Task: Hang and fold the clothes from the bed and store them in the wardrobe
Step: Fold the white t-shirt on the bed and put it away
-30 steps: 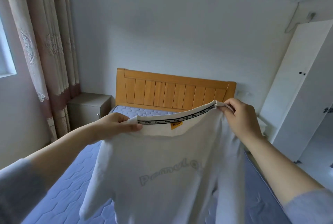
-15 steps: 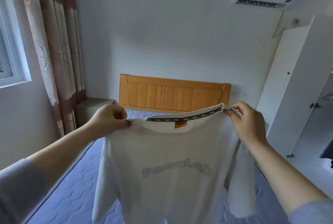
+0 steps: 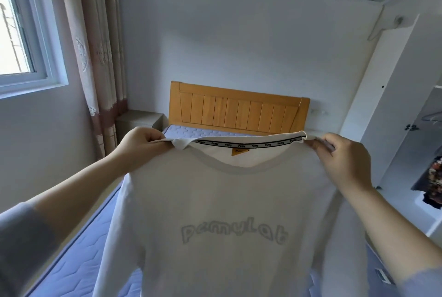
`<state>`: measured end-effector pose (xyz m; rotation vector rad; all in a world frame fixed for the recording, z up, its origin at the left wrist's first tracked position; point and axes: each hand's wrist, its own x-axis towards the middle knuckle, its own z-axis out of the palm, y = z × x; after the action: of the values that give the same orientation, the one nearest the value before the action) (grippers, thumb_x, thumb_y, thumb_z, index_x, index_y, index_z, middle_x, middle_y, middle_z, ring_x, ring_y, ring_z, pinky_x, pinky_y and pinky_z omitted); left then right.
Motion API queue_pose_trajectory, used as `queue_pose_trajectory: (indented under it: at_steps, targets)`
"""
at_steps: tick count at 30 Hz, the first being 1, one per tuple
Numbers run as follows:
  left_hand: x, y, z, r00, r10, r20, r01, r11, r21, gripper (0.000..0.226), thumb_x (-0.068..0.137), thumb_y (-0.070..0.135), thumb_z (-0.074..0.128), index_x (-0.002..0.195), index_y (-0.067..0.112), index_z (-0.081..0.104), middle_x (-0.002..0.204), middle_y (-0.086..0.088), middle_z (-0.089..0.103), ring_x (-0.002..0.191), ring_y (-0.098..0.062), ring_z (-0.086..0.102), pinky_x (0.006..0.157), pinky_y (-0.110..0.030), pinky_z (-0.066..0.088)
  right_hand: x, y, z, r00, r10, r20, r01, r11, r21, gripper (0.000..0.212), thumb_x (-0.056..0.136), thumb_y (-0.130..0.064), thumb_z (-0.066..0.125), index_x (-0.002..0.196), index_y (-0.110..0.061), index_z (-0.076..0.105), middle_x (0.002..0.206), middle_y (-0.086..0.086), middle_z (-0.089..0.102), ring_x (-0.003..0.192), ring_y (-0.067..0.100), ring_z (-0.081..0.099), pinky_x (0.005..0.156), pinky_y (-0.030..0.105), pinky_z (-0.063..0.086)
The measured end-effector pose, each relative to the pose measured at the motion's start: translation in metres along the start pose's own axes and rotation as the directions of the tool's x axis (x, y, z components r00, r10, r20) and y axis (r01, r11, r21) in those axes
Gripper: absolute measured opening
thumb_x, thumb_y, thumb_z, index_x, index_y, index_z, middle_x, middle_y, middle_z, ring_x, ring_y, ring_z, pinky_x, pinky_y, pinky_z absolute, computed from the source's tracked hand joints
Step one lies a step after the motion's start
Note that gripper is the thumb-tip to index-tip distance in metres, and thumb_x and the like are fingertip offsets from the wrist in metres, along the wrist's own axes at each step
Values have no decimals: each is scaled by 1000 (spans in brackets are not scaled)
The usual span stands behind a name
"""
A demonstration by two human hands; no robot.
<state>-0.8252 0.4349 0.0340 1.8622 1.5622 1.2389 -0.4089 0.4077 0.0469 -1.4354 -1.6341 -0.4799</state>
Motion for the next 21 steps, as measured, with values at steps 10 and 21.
queue_pose_trajectory:
  at_steps: [10, 21]
  targets:
    - [-10, -77, 23, 986, -161, 44, 152, 975, 164, 64, 51, 75, 57, 53, 11, 53, 44, 10, 37, 40, -5, 33, 41, -18, 28, -42, 10, 89, 981, 57, 183, -56, 998, -9, 50, 81, -55, 65, 65, -9, 55, 56, 15, 59, 61, 42, 59, 52, 35, 40]
    - [77, -243, 172, 930, -361, 66, 318, 882, 348, 47, 91, 39, 58, 60, 4, 50, 57, -6, 47, 55, -20, 42, 52, -30, 28, -73, 104, 291, 838, 276, 471, -254, 961, -111, 27, 89, -35, 65, 75, -13, 58, 67, 17, 63, 69, 44, 58, 55, 31, 31]
